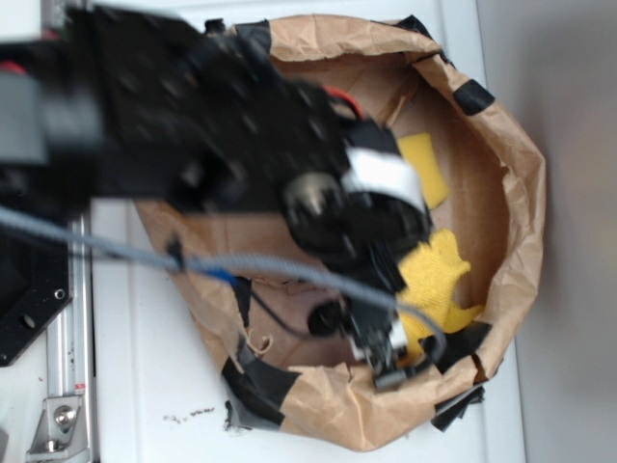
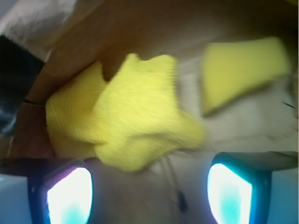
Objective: Grab the yellow cloth.
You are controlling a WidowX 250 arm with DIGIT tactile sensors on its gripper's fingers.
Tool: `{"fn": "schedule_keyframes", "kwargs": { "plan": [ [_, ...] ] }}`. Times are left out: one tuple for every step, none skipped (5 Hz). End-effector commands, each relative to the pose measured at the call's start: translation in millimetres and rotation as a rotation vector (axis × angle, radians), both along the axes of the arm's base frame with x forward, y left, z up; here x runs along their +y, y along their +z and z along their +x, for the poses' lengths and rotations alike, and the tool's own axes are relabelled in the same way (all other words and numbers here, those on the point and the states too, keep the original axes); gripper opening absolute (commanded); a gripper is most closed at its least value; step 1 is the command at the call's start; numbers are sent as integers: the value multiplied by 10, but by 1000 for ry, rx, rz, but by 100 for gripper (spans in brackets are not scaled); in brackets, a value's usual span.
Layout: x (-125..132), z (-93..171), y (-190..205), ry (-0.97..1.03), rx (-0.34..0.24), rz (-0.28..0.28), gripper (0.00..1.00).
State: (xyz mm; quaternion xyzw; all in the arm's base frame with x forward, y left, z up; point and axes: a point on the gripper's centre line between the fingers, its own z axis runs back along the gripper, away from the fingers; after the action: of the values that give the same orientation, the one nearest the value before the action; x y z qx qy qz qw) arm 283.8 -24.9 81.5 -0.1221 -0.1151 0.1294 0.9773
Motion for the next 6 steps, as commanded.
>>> {"fn": "schedule_keyframes", "kwargs": {
  "plan": [
    [-120, 364, -173, -139, -156, 185, 100],
    [-86, 387, -213, -144, -133, 224, 83],
    [-38, 374, -194, -118, -123, 214, 0],
    [5, 343, -209, -105, -124, 210, 0],
    [7, 231, -161, -117, -131, 208, 0],
    [53, 133, 144, -193, -163, 172, 0]
  ]
}}
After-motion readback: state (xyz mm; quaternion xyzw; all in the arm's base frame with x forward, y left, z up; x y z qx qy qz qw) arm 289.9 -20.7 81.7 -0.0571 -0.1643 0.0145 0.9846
